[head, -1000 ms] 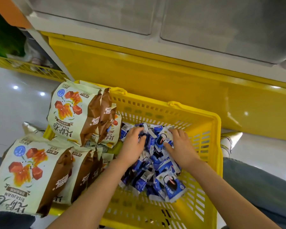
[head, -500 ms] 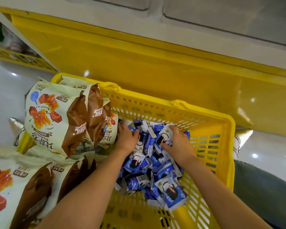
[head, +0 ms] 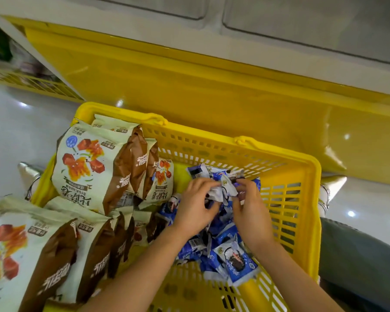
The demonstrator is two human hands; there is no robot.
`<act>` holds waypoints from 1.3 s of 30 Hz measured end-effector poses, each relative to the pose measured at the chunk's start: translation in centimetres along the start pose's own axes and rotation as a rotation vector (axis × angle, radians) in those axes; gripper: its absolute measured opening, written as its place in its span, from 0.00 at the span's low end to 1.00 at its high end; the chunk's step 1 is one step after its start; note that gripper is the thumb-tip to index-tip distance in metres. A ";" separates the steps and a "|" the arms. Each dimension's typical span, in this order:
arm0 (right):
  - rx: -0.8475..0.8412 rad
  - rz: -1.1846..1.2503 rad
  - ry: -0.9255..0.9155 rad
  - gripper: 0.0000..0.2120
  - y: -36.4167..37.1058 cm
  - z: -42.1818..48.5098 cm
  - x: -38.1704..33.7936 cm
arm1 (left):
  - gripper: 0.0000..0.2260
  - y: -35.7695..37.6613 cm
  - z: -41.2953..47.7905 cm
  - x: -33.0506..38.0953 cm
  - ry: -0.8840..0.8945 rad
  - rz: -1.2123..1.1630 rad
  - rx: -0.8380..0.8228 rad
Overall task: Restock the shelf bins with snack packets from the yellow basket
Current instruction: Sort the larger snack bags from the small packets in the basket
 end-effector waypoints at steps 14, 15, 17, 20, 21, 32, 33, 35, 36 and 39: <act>-0.053 -0.095 0.096 0.15 -2.6 1.7 0.7 | 0.22 -1.2 -3.3 -2.0 -0.248 -0.082 -0.103; -0.025 -0.109 0.107 0.14 -3.0 1.6 0.5 | 0.22 -1.1 -3.7 -2.6 -0.284 -0.014 -0.112; -0.041 -0.201 0.148 0.15 -3.2 1.4 0.4 | 0.23 -0.6 -4.4 -3.7 -0.346 0.023 -0.144; -0.064 -0.532 0.129 0.24 -3.0 1.0 0.2 | 0.22 0.2 -4.9 -5.0 -0.436 -0.149 -0.160; -0.028 -0.542 0.049 0.25 -2.9 0.7 -0.5 | 0.23 0.4 -5.0 -5.5 -0.470 -0.210 -0.156; -0.339 -0.560 -0.101 0.30 5.4 -0.5 -1.6 | 0.27 1.7 -5.1 -8.0 -0.588 -0.323 -0.181; -0.349 -0.503 -0.106 0.30 5.4 -0.3 -1.9 | 0.26 1.8 -4.8 -7.5 -0.556 -0.407 -0.159; -0.372 -0.366 -0.091 0.30 5.2 -0.3 -2.2 | 0.22 2.2 -4.5 -5.8 -0.462 -0.548 -0.149; -0.367 -0.343 -0.076 0.30 4.9 -0.4 -2.2 | 0.20 2.5 -4.5 -4.7 -0.419 -0.558 -0.166; -0.286 -0.499 -0.041 0.29 3.1 -0.5 -1.5 | 0.21 3.9 -4.6 -2.7 -0.354 -0.453 -0.217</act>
Point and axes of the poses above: each hand's wrist, its own z-axis towards the middle knuckle, its own y-axis out of the palm, x = y × z, the point moved 8 cm from there along z, towards the middle knuckle, and after that the axes turned 10 degrees about -x, right-handed, at the moved point
